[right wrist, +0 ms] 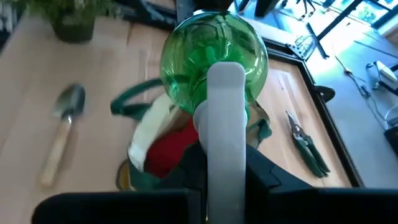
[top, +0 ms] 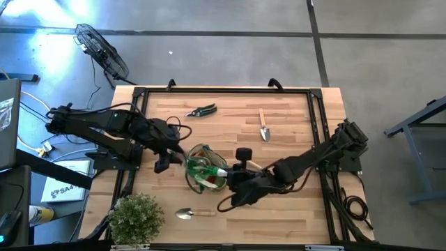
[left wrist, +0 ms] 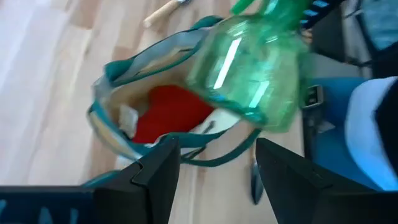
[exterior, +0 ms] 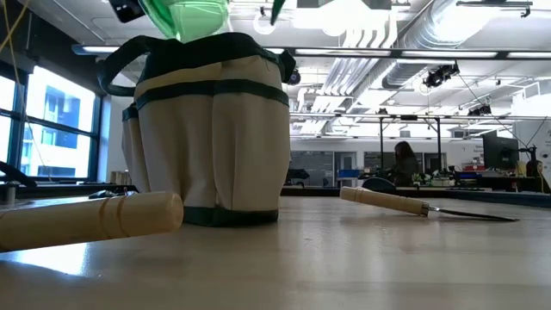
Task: Pick & Place Garden tools in Gardening bag
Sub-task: Put the spray bottle into the gardening bag
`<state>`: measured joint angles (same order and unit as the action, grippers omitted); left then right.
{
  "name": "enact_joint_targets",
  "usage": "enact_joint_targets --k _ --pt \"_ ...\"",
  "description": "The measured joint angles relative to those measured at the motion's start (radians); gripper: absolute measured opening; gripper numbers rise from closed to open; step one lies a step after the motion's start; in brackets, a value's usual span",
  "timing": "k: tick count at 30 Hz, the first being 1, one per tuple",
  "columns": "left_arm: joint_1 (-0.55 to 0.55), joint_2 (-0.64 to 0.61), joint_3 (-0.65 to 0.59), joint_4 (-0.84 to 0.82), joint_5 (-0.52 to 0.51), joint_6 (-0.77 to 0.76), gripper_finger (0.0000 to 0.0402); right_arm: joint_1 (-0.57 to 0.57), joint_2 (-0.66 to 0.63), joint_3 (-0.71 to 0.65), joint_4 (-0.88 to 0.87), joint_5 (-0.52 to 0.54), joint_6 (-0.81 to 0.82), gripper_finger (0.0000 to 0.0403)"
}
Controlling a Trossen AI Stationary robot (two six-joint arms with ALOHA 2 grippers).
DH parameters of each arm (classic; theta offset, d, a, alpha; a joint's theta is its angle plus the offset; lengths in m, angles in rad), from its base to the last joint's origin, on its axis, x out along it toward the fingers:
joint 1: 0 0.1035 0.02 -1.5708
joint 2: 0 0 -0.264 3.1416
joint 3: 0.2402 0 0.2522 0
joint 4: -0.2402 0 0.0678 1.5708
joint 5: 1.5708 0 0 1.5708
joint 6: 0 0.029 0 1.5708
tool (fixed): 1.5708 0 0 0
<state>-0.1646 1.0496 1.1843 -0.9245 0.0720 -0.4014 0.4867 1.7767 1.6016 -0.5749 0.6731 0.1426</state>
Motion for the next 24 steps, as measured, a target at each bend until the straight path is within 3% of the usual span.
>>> enact_joint_targets --k 5,11,16,24 --pt "0.000 0.000 0.000 -0.045 -0.051 -0.036 0.0203 0.011 0.000 0.004 0.067 0.062 0.035 0.0036" --pt "0.000 0.000 0.000 -0.130 -0.115 -0.089 0.0203 0.003 -0.001 0.007 0.185 -0.029 0.140 0.0036" --pt "0.000 0.001 -0.002 -0.295 -0.168 -0.172 0.0203 -0.005 0.021 0.005 0.109 -0.056 0.253 0.0036" --pt "0.000 0.000 -0.048 -0.484 -0.240 -0.338 0.0203 -0.010 0.044 0.003 -0.075 -0.006 0.398 0.0036"
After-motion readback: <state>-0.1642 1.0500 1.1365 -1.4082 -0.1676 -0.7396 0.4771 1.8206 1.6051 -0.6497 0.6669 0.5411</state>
